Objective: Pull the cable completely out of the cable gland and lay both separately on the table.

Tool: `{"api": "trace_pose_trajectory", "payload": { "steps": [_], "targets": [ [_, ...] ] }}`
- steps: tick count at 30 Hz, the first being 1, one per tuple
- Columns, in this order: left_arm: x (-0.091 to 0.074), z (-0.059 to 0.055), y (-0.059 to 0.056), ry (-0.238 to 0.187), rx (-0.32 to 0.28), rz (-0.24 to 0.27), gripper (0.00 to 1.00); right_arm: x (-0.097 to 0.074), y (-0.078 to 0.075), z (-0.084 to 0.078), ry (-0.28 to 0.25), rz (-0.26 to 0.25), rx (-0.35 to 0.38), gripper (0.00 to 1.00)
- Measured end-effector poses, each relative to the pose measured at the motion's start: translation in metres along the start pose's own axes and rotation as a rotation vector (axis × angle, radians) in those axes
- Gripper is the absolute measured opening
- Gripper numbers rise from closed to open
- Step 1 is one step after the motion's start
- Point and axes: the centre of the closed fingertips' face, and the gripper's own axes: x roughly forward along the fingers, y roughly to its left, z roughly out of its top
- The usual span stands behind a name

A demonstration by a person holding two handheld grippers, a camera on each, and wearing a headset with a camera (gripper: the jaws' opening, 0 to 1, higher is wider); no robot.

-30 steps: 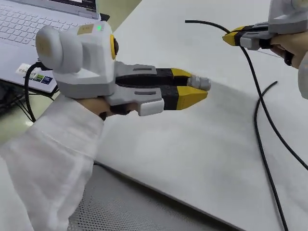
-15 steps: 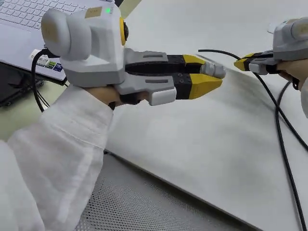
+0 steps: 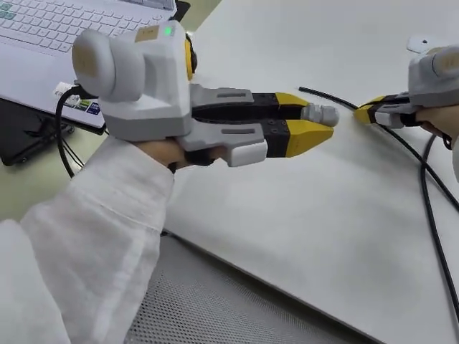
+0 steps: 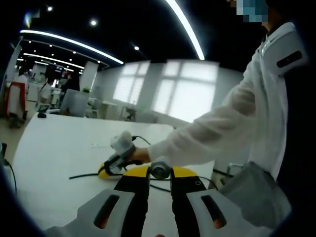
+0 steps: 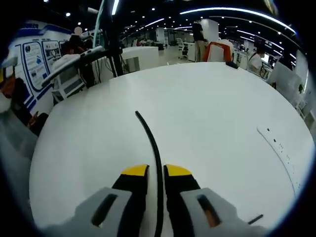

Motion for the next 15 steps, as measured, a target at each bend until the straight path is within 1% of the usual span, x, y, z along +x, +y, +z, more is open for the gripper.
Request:
{"api": "trace_pose_trajectory", "payload": {
  "steps": [2, 3, 4, 5, 6, 7, 8, 9, 10, 12, 13, 15],
  "targets": [
    [-0.001, -0.001, 0.001, 0.004, -0.005, 0.006, 0.17, -0.004, -0.004, -0.001, 0.004, -0.001, -0.009, 0.25],
    [-0.001, -0.002, 0.001, 0.008, -0.007, 0.008, 0.17, -0.009, -0.006, -0.001, 0.004, -0.008, -0.016, 0.27],
    [-0.001, -0.003, 0.001, 0.012, -0.007, 0.008, 0.17, -0.012, -0.008, -0.001, 0.001, -0.016, -0.014, 0.27],
    [-0.001, -0.005, 0.001, 0.02, -0.005, 0.009, 0.17, -0.021, -0.007, 0.004, -0.011, -0.025, -0.004, 0.27],
    [0.0, -0.006, 0.001, 0.024, -0.003, 0.01, 0.17, -0.024, -0.01, 0.002, -0.02, -0.03, 0.005, 0.27],
    [0.0, -0.006, 0.001, 0.026, -0.003, 0.012, 0.17, -0.026, -0.014, -0.003, -0.025, -0.039, 0.009, 0.28],
    [0.001, -0.008, 0.002, 0.03, -0.003, 0.018, 0.17, -0.033, -0.016, -0.004, -0.028, -0.05, 0.011, 0.28],
    [0.002, -0.01, 0.004, 0.037, -0.004, 0.028, 0.17, -0.039, -0.015, -0.003, -0.031, -0.057, 0.018, 0.28],
    [0.002, -0.017, 0.01, 0.064, -0.01, 0.057, 0.17, -0.046, -0.023, -0.011, -0.043, -0.074, 0.036, 0.27],
    [0.002, -0.028, 0.021, 0.11, -0.015, 0.104, 0.17, -0.057, -0.034, -0.021, -0.059, -0.094, 0.063, 0.27],
    [0.002, -0.035, 0.029, 0.136, -0.029, 0.128, 0.17, -0.063, -0.036, -0.024, -0.066, -0.103, 0.073, 0.27],
    [0.007, -0.039, 0.034, 0.143, -0.033, 0.111, 0.17, -0.082, -0.039, -0.029, -0.081, -0.125, 0.096, 0.27]
  ]
}}
